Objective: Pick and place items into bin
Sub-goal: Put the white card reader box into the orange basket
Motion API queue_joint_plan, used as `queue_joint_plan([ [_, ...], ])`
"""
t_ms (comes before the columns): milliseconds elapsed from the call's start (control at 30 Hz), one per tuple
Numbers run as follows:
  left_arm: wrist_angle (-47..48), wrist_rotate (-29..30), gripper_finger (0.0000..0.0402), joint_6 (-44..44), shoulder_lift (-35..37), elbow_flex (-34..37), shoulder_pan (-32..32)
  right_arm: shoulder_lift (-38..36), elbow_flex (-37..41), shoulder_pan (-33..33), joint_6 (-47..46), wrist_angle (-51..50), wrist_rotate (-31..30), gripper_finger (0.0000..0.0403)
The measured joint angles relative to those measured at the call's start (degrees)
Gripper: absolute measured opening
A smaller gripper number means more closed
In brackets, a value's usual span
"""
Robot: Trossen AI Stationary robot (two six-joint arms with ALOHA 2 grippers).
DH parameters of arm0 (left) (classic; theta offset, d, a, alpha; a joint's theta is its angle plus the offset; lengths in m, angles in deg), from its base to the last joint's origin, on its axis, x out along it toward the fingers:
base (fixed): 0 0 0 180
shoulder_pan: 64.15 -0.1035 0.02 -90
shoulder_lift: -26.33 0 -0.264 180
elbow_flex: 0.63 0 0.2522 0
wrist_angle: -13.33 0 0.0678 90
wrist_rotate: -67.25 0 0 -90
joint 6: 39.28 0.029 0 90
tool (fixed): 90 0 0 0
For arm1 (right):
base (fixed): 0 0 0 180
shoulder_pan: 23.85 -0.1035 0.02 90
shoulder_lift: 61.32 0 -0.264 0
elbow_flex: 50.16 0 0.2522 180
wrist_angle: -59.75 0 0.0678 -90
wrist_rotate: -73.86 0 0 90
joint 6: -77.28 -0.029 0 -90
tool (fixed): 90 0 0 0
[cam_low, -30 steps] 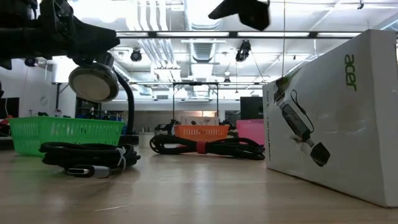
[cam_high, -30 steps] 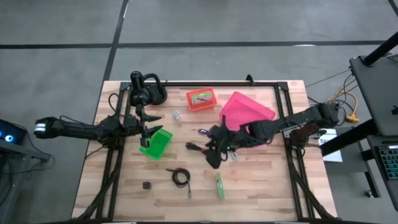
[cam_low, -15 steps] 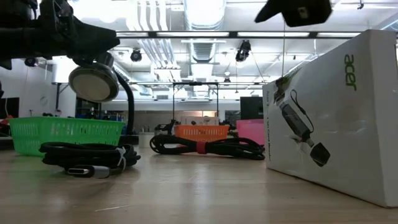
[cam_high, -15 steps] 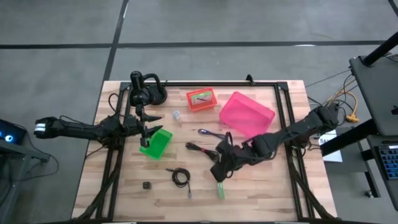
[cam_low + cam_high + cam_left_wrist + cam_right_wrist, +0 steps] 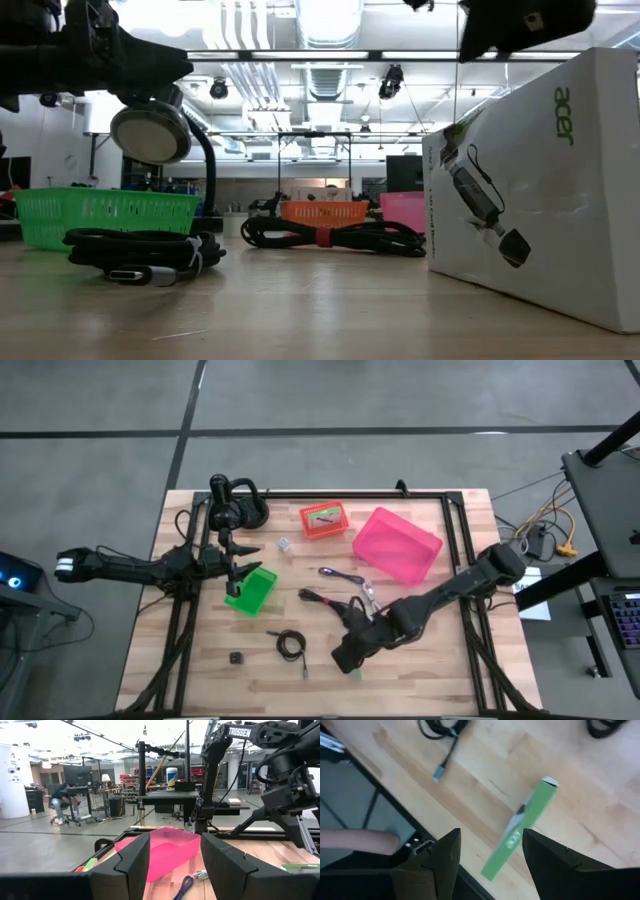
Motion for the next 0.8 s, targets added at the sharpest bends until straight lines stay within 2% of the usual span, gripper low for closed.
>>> queue_joint_plan([
  [300, 0.0, 0.0, 0.0162, 0.0, -0.3, 0.0, 0.0, 4.9, -5.3, -1.0, -3.3, -7.5, 0.5, 0.0198],
  [500, -0.4, 0.0, 0.0162, 0.0, -0.6, 0.0, 0.0, 9.7, -9.1, -1.0, -2.7, -8.8, 2.1, 0.0199],
  [800, -0.5, 0.0, 0.0162, 0.0, -0.7, 0.0, 0.0, 13.8, -14.7, -1.0, -1.5, -18.7, 2.8, 0.0199],
])
